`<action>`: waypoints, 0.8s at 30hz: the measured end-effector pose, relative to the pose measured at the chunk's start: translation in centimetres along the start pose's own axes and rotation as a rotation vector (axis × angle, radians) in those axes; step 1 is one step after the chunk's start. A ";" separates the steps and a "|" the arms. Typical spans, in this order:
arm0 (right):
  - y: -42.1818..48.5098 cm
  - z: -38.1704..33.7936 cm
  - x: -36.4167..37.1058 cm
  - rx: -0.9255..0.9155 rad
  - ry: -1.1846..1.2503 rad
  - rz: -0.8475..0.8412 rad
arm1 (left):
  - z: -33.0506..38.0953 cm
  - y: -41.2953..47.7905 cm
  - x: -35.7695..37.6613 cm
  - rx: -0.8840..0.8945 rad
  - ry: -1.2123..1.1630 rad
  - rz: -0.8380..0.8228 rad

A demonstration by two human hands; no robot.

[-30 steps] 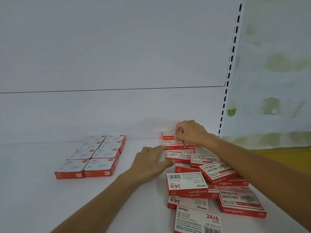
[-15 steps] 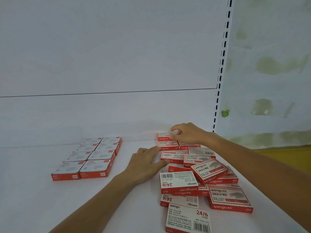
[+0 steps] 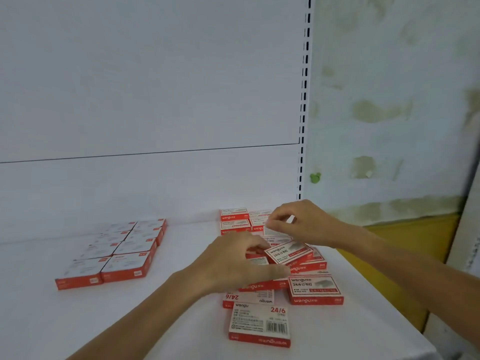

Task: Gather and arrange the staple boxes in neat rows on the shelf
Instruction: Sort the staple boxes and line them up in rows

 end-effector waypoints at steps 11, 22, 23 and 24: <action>-4.7 1.2 0.3 0.054 -0.043 -0.134 | -0.1 0.7 0.9 -0.031 -0.002 0.178; -2.6 -0.2 -1.0 0.000 -0.093 0.178 | -1.4 0.3 0.3 0.011 -0.173 0.457; -2.3 -0.4 -1.1 -0.018 -0.089 0.204 | -1.5 0.2 0.3 0.020 -0.159 0.449; -2.1 -0.6 -1.2 -0.030 -0.080 0.229 | -1.5 0.0 0.3 0.027 -0.142 0.443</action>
Point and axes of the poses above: each hand's wrist, its own y-axis towards the middle knuckle, its own x-axis out of the palm, z = x × y, the point moved 3 cm from there along y, towards the middle knuckle, and after that the axes turned 8 degrees about -z, right-handed, at the moved point
